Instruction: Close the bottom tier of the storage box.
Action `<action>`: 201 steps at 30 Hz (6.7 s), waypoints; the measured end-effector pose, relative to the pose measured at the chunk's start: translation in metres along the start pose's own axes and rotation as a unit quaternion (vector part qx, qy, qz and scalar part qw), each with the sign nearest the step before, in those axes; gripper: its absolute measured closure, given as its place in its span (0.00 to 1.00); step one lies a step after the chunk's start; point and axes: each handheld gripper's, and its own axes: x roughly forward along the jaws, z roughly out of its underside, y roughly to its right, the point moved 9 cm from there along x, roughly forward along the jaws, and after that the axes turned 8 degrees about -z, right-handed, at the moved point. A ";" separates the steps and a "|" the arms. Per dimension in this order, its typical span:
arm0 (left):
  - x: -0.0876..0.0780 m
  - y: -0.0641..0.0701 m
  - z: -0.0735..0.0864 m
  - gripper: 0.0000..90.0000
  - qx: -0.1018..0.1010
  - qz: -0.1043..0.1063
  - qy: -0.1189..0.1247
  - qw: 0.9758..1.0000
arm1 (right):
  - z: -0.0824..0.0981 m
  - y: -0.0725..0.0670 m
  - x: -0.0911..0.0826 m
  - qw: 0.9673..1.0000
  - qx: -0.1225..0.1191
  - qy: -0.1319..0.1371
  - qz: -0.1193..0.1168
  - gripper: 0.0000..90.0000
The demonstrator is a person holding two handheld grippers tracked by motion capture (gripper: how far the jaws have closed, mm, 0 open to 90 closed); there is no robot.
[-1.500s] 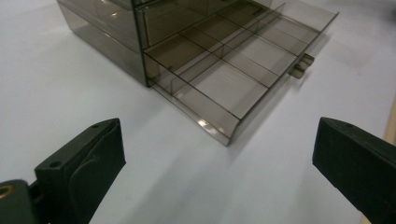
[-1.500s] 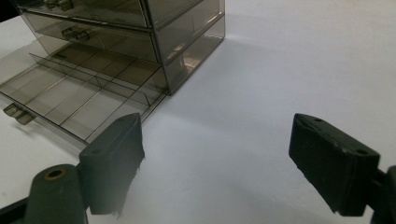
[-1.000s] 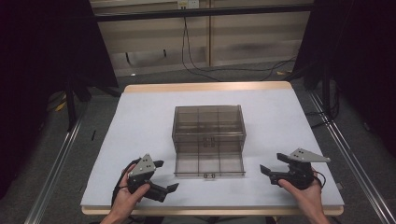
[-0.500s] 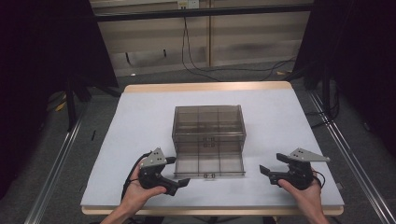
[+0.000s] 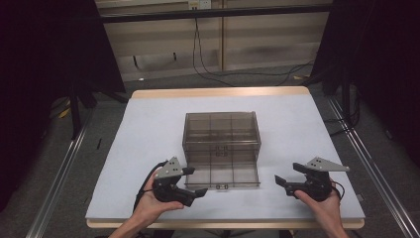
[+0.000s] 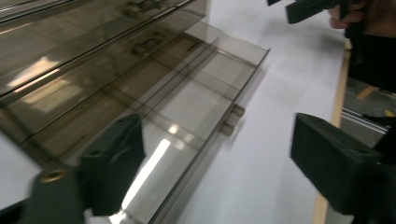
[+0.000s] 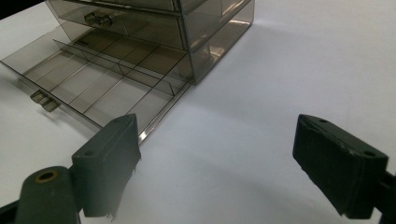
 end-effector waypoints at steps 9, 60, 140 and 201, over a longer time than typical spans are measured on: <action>0.013 0.006 -0.003 0.44 0.015 0.003 -0.034 0.999 | 0.000 -0.001 -0.001 1.000 0.000 0.000 -0.002 0.15; 0.063 0.026 0.008 1.00 0.055 0.077 -0.103 0.990 | 0.002 -0.005 0.003 1.000 0.002 -0.011 -0.025 0.12; 0.078 0.010 0.001 1.00 0.026 0.041 -0.078 0.996 | 0.002 -0.008 0.005 0.999 -0.002 -0.016 -0.037 0.14; 0.087 -0.007 -0.001 1.00 -0.008 0.017 -0.073 0.997 | 0.002 -0.010 0.006 0.999 -0.002 -0.022 -0.042 0.14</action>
